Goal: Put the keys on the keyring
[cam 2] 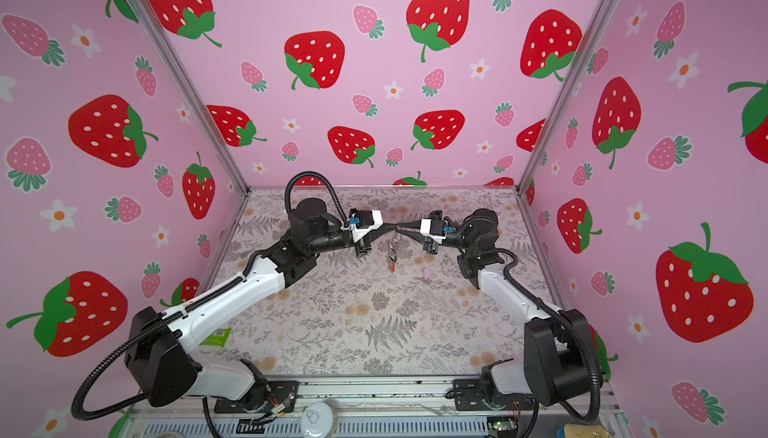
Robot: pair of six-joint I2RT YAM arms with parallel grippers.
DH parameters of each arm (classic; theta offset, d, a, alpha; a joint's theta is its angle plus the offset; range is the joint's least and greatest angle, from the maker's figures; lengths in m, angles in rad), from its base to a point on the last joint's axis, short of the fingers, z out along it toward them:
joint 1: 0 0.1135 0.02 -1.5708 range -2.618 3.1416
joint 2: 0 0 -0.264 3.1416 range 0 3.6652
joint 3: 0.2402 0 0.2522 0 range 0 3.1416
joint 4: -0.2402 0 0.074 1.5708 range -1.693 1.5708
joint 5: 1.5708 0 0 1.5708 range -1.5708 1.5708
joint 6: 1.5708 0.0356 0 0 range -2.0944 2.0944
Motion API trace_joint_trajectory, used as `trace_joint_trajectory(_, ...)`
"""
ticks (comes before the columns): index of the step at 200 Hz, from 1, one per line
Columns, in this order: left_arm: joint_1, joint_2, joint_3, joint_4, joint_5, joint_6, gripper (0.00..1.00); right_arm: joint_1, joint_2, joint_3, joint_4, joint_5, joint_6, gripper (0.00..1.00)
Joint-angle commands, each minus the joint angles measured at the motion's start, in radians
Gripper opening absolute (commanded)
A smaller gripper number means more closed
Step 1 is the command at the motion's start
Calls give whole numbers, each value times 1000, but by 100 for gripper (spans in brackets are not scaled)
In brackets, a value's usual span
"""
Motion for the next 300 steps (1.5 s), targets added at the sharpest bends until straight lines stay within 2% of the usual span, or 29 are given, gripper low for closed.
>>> trace_joint_trajectory(1, -3, -1, 45, 28, 20, 17, 0, -2, 13, 27, -36, -47, -12, 16)
trace_joint_trajectory(27, -3, 0, 46, 28, 22, 16, 0, -2, 19, 30, -41, -54, -13, 13)
trace_joint_trajectory(59, -3, 3, 52, 2, 15, 33, 0, -4, 22, 33, -52, -58, -18, 0)
trace_joint_trajectory(73, -3, 4, 64, -48, 8, 61, 0, -7, 18, 36, -77, -52, -40, 0)
trace_joint_trajectory(81, -5, 3, 74, -87, 1, 81, 5, -7, 15, 40, -111, -44, -67, 0)
trace_joint_trajectory(83, -5, 3, 77, -97, -2, 87, 9, -8, 13, 42, -124, -42, -77, 0)
trace_joint_trajectory(105, -3, -10, 101, -192, -55, 156, 31, -8, -5, 69, -305, -11, -224, 0)
trace_joint_trajectory(118, -3, -17, 118, -249, -92, 206, 36, -9, -14, 83, -393, 12, -300, 0)
trace_joint_trajectory(152, -5, -3, 204, -448, -158, 343, 31, -7, -24, 109, -531, 63, -418, 0)
trace_joint_trajectory(182, -16, 29, 268, -574, -188, 418, 30, 0, -31, 116, -573, 94, -461, 0)
trace_joint_trajectory(245, -49, 111, 342, -653, -230, 469, 30, 8, -42, 132, -640, 122, -515, 0)
trace_joint_trajectory(300, -69, 151, 368, -646, -280, 469, 28, 13, -49, 127, -662, 138, -542, 0)
